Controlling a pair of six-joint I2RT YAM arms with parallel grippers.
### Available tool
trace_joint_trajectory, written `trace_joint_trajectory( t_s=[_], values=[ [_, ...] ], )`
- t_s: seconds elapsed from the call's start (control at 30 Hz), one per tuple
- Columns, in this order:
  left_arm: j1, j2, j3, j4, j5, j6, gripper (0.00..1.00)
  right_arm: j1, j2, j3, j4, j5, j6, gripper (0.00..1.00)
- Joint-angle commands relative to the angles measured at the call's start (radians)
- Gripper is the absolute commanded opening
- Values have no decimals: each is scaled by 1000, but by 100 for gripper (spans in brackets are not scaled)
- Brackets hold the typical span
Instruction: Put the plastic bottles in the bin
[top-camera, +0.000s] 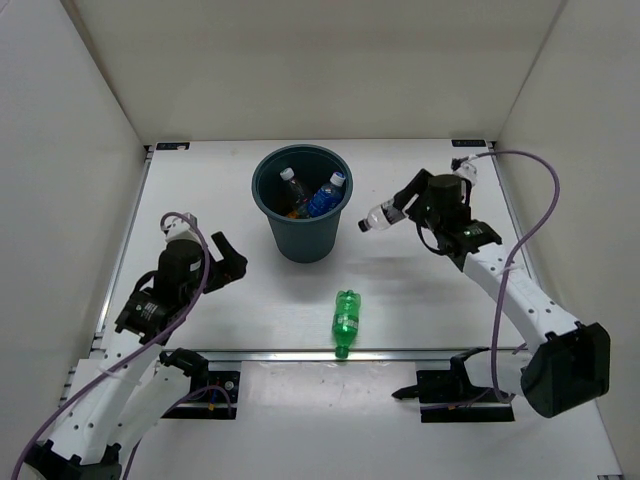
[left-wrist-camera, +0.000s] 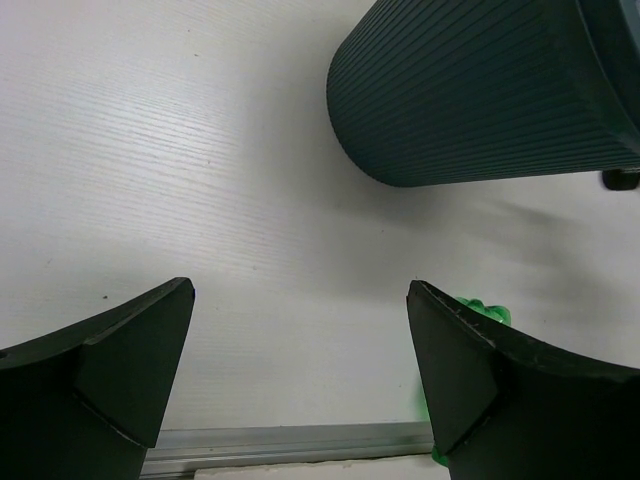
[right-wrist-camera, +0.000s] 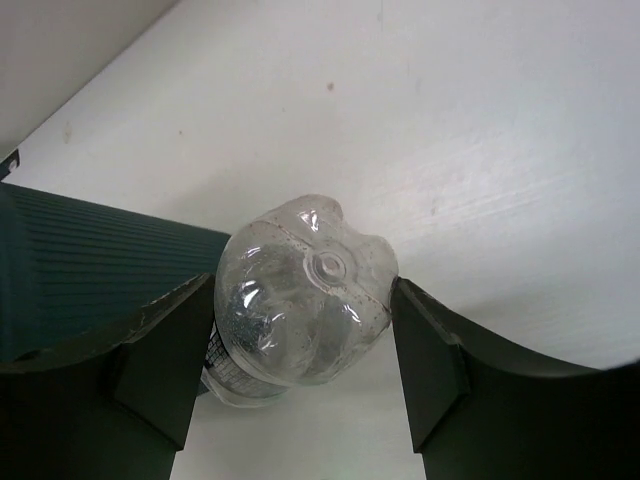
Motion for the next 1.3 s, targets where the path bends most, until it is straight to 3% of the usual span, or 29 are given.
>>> trace_joint_trajectory(
  t_s=[0.0,0.1,0.23,0.4,0.57,0.63,0.67,0.7,0.73,0.8,0.83,1.0,1.13,1.27],
  values=[
    [9,15,33,37,16,25,98,50,-67,150,4,157,-165,0],
    [11,21,29,57,29,32,98,93,-85,268,-2,250,-289,0],
    [5,21,14,63,26,33,99,133,-85,353,102,213,-398,0],
    [14,3,-1,37,23,36,99,286,73,489,166,152,-483,0],
    [9,-22,-24,5,29,19,99,327,269,632,136,8,-464,0],
    [5,-28,-33,2,48,13,99,352,334,709,101,-19,-470,12],
    [-2,-31,-44,-3,49,13,99,358,366,727,73,-32,-469,24],
    [-5,-29,-49,3,74,16,99,367,392,758,71,-40,-475,42],
    [-11,-28,-61,11,82,16,99,370,401,769,55,-43,-469,49],
    [-38,-26,-78,35,103,24,99,367,403,775,58,-51,-478,80],
    [-55,-20,-85,49,91,27,99,357,383,758,65,-63,-480,87],
    [-139,85,-64,130,137,56,99,329,316,733,-8,-39,-489,99],
    [-348,211,-38,236,71,19,99,300,164,585,-53,46,-468,99],
    [-445,325,-13,285,68,7,99,179,-11,405,-178,73,-397,99]
  ],
)
